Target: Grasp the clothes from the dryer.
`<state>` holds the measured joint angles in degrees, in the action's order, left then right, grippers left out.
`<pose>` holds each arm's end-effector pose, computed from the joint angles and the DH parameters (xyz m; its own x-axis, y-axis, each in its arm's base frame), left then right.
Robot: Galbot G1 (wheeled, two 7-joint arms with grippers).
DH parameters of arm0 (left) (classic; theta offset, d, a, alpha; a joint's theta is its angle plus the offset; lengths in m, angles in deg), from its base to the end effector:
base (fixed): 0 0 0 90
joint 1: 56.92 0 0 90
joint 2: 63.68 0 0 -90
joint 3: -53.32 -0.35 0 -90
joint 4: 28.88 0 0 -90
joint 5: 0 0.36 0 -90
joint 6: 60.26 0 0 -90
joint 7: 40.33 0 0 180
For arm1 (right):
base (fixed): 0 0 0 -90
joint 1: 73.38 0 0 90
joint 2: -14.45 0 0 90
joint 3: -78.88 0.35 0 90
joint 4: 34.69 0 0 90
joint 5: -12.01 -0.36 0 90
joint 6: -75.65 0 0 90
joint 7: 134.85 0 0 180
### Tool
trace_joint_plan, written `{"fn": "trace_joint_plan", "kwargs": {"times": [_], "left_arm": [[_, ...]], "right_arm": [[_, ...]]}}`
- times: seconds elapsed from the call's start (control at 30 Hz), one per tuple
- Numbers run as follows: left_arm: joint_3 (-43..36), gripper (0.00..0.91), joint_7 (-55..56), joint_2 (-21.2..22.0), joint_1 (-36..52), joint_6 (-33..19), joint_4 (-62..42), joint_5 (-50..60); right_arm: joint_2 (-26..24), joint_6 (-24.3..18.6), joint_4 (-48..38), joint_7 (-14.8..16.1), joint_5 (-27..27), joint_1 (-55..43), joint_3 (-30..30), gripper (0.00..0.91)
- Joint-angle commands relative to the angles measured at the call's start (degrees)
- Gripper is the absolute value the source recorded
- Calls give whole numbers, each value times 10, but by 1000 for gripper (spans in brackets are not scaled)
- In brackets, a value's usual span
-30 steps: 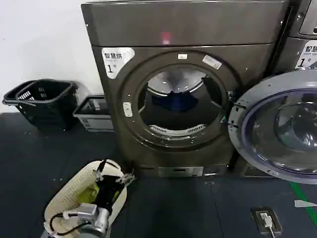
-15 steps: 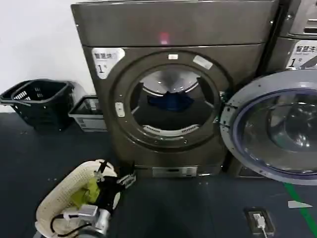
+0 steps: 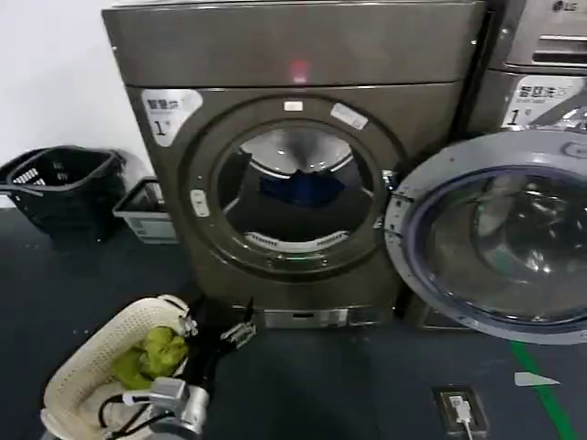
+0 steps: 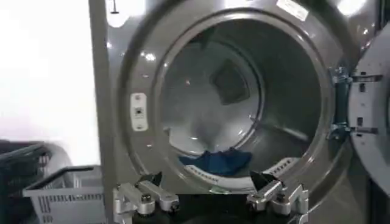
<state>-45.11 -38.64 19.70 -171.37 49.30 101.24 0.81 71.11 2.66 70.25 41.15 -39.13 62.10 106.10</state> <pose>0.1974 -0.0265 -0.2237 -0.9866 0.1431 0.0782 0.1479 0.9872 0.0591 -0.1435 -0.3998 0.0820 -0.1844 0.7912 -0.5831 0.9614 0.2683 0.0600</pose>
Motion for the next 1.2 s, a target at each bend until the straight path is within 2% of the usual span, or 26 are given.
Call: {"fn": "trace_joint_plan", "kwargs": {"times": [0.03, 0.73, 0.93, 1.2], "left_arm": [[-1, 907, -1, 1, 2, 0, -2, 0], [-4, 907, -5, 7, 2, 1, 1, 2], [-4, 907, -4, 3, 1, 2, 5, 2], [-4, 907, -3, -1, -1, -2, 10, 4]], "right_arm": [[0, -1, -1, 0, 0, 0, 1, 907], [-3, -1, -5, 1, -1, 4, 8, 907], [-2, -23, -8, -4, -2, 5, 8, 907], [-1, -28, -2, -4, -3, 5, 8, 907]]}}
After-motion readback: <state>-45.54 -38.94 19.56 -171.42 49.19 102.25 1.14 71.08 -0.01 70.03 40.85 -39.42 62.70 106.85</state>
